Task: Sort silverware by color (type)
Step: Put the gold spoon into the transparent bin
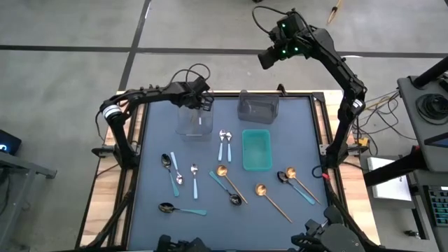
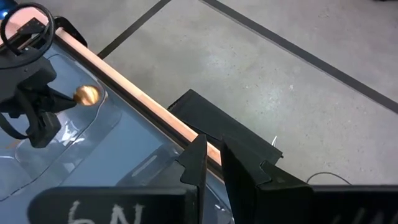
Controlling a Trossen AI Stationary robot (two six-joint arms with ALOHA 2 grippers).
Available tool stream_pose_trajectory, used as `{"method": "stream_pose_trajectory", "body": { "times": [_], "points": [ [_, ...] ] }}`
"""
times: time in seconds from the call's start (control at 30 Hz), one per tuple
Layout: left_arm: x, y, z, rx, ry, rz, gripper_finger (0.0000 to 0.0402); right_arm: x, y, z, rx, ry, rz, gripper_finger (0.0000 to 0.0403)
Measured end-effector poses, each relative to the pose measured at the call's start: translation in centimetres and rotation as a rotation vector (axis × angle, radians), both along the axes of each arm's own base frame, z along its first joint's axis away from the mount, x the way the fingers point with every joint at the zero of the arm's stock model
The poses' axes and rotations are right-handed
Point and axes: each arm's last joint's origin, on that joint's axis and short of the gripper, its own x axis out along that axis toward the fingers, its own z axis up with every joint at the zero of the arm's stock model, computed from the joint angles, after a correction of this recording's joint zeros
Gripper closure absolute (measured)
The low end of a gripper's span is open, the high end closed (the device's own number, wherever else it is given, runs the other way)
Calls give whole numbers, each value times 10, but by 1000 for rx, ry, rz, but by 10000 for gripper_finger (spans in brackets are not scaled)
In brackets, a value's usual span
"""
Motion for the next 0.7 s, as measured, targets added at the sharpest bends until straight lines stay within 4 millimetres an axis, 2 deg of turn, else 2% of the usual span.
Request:
{"method": "stream_pose_trajectory", "body": {
  "times": [0.3, 0.47, 0.7],
  "points": [
    [-8, -7, 34, 30, -43, -29, 401, 0, 0, 0, -7, 5, 23, 364],
    [-16, -15, 62, 62, -118, -89, 401, 2, 2, 0, 25, -38, 85, 364],
    [-30, -24, 107, 155, -282, -294, 402, 6, 1, 3, 9, -93, 159, 364]
  ]
}}
